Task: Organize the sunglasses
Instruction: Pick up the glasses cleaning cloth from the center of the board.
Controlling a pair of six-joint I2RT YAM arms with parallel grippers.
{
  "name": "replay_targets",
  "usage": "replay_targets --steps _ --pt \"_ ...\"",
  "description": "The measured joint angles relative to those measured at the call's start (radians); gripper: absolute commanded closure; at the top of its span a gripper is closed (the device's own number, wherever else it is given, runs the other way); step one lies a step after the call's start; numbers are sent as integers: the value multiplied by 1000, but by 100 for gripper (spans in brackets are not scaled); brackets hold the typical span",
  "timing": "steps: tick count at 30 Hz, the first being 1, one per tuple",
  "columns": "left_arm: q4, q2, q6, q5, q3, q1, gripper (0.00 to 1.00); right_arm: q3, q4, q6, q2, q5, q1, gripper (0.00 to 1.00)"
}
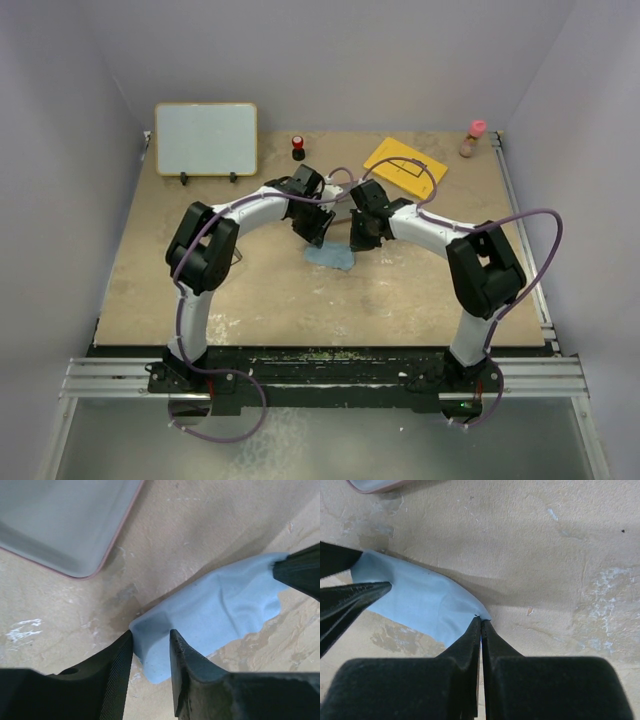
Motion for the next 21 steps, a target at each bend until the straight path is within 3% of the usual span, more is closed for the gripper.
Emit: replay_targets --steps 7,21 --pt "-2 0 -16 18 -8 -9 95 10 -1 0 23 1 0 100" --pt "-73 1 -17 -3 37 -10 96 55 -18 0 26 22 -10 100"
